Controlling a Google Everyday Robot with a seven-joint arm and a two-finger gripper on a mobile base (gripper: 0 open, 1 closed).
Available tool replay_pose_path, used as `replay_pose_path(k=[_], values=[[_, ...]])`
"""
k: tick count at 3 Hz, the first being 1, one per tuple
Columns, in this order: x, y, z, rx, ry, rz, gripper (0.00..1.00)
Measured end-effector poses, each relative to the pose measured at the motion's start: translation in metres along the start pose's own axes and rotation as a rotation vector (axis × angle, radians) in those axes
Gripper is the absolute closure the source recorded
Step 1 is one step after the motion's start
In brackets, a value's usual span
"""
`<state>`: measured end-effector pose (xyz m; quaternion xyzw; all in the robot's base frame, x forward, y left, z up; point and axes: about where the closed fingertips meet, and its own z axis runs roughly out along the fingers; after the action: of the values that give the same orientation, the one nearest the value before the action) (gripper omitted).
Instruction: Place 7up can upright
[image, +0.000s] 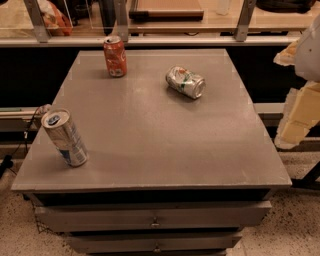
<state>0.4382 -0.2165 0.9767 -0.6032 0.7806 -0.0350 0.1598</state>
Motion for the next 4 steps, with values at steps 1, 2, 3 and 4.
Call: replay_pose_path(k=[1,2,3,4], values=[[0.0,0.0,0.0,0.0,0.0,0.0,0.0],[-0.026,-0.031,0.025,0.032,-0.018,0.029,0.0],[-0.053,-0.07,0.06,0.057,-0.03,0.087,0.0],[-0.084,-0.117,0.1,0.065,-0.046,0.168,0.0]])
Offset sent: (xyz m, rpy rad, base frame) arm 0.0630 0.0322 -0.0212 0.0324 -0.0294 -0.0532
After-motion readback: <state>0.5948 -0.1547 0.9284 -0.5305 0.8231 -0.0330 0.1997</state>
